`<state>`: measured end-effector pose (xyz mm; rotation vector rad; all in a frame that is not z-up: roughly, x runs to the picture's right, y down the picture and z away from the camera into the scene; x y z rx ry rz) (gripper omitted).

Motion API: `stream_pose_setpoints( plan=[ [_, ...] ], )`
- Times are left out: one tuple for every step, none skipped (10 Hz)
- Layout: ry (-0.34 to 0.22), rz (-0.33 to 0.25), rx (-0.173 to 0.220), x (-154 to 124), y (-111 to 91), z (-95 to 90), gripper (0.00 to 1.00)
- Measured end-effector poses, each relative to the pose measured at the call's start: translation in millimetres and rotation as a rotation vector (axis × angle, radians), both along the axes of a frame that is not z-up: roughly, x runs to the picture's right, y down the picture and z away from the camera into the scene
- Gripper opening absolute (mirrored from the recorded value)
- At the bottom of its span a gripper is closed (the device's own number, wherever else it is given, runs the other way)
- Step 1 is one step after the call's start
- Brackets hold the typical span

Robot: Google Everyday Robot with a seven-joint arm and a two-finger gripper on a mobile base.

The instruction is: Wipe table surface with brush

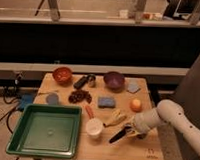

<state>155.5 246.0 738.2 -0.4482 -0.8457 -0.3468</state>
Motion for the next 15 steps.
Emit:
stream_pose_setpoints(
  plan=[
    [0.004, 0.001, -0.015, 2.0, 10.4, -7.4, 0.0],
    [0.006, 0.0, -0.025, 3.2, 20.4, -13.8, 0.0],
    [0.007, -0.006, -0.035, 2.6, 29.6, -18.5, 0.0],
    [0.001, -0.02, -0.052, -1.6, 41.2, -21.7, 0.0],
    [-0.003, -0.029, -0.062, -4.6, 46.7, -21.7, 0.0],
    [-0.012, -0.04, -0.074, -8.6, 50.9, -23.0, 0.0],
    [-0.022, -0.054, -0.085, -15.1, 56.7, -26.1, 0.0],
    [-0.041, -0.079, -0.098, -28.3, 64.6, -31.7, 0.0],
    [-0.06, -0.1, -0.102, -41.8, 69.4, -35.4, 0.0],
    [-0.088, -0.125, -0.111, -59.6, 75.0, -37.5, 0.0],
    [-0.121, -0.159, -0.124, -79.7, 81.9, -36.5, 0.0],
    [-0.144, -0.182, -0.131, -90.8, 86.1, -34.2, 0.0],
    [-0.156, -0.198, -0.134, -97.1, 88.7, -30.9, 0.0],
    [-0.17, -0.212, -0.126, -102.0, 88.0, -24.7, 0.0],
    [-0.178, -0.219, -0.112, -105.6, 82.7, -18.7, 0.0]
  ],
)
